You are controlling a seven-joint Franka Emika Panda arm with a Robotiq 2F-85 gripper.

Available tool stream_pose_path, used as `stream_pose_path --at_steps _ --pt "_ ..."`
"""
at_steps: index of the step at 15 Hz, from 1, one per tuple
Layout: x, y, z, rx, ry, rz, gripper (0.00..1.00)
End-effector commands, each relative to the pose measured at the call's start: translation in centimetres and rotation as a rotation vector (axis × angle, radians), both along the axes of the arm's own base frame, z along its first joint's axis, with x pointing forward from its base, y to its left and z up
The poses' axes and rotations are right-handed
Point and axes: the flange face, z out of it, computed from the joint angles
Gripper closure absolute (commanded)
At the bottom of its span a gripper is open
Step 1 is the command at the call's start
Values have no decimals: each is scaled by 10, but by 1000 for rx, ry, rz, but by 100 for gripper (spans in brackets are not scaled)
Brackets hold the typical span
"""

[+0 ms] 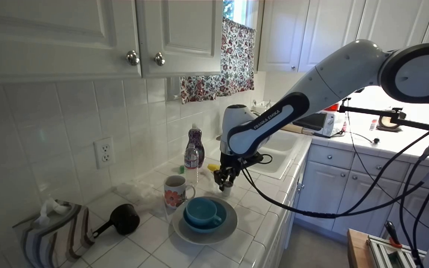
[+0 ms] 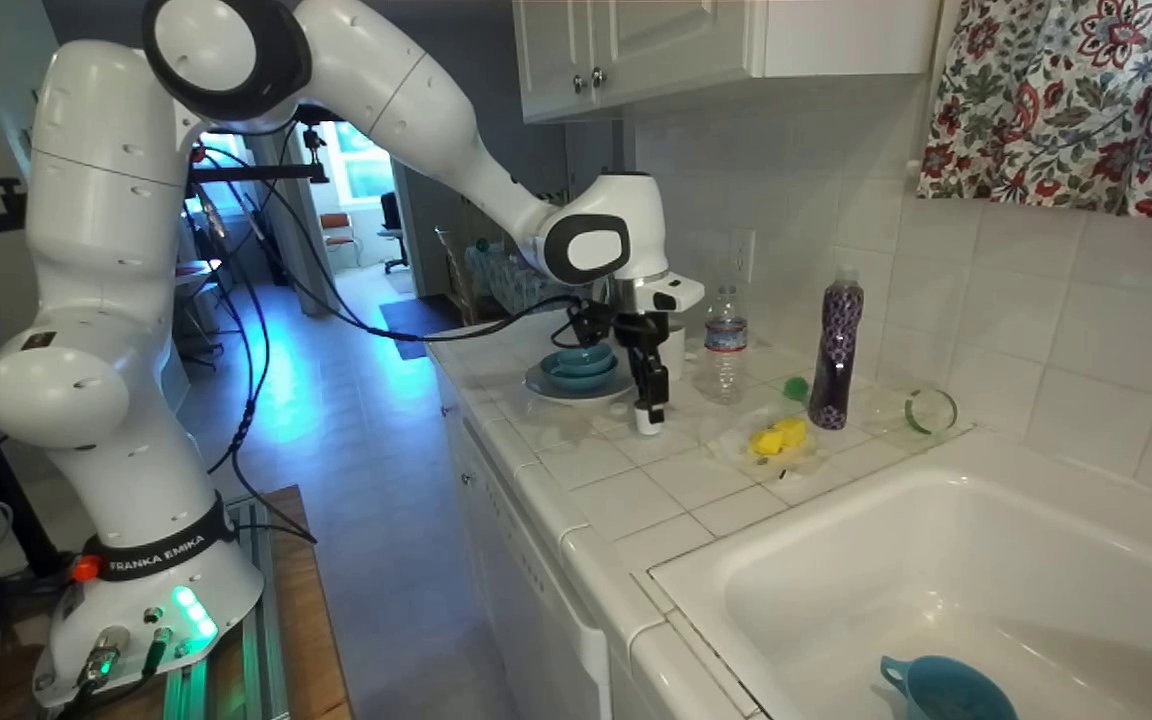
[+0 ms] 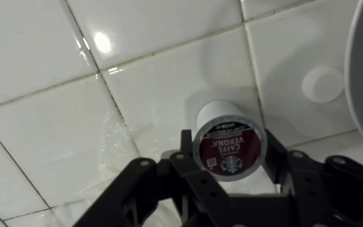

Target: Put the white container inside the blue cup

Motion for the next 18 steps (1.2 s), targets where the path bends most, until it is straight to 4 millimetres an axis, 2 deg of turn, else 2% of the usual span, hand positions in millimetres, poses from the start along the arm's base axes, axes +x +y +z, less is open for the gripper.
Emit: stream_pose_path --at_steps 1,4,8,13,16,17,18 --pt "-20 4 37 22 -40 26 71" --pt "-36 12 74 51 -84 61 71" --pt "-59 34 118 106 -116 139 71" --pt "-79 72 144 189 -100 302 71" --pt "-88 86 158 223 -90 354 71" --pt "-74 80 148 183 -87 322 71" --pt "-75 82 150 184 -88 327 46"
